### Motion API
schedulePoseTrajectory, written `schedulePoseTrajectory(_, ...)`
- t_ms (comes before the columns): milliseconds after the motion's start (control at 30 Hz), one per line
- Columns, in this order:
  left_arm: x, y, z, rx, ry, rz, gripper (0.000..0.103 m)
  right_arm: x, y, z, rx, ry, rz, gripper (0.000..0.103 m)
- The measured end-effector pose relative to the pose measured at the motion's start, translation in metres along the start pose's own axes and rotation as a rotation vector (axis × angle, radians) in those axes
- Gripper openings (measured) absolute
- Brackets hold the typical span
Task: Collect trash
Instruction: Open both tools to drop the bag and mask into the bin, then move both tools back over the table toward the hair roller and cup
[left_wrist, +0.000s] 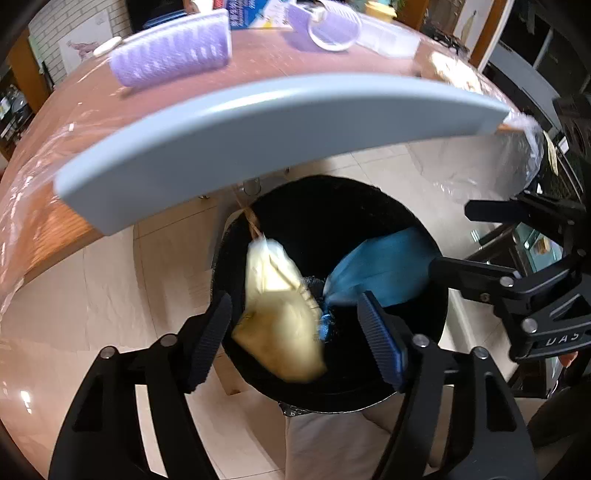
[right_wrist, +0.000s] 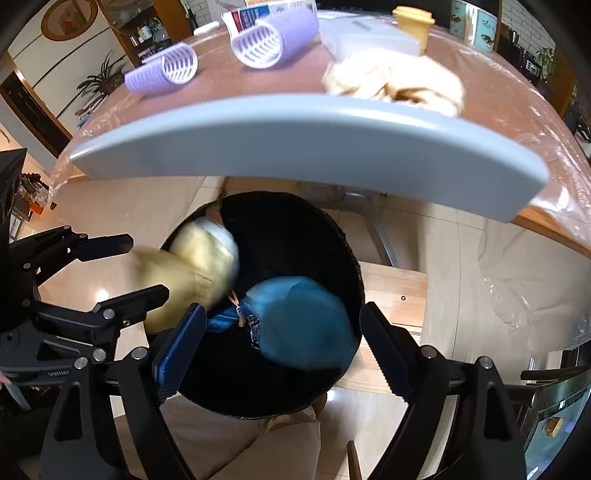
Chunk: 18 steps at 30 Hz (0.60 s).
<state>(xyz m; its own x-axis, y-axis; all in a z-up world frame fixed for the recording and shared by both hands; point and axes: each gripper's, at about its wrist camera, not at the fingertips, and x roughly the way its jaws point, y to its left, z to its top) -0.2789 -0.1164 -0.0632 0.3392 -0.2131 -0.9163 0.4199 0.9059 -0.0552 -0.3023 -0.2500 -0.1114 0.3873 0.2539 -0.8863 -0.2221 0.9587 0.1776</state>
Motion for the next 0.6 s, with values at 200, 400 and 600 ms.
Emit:
schedulePoseTrajectory(200, -0.024, 0.011, -0.005, -0.044, -0.039, -0.008, 0.074, -0.041, -0.008, -0.004, -0.004, -0.087, -0.018, 0.085)
schedulePoseTrajectory(400, -0.083, 0.023, 0.006, -0.065, -0.208, -0.015, 0.09, -0.106, -0.01, 0.013, -0.046, -0.268, -0.085, 0.097)
schedulePoseTrajectory(600, -0.125, 0.038, 0.036, -0.119, -0.38, -0.002, 0.101, -0.139, -0.016, 0.055, -0.059, -0.41, -0.148, 0.099)
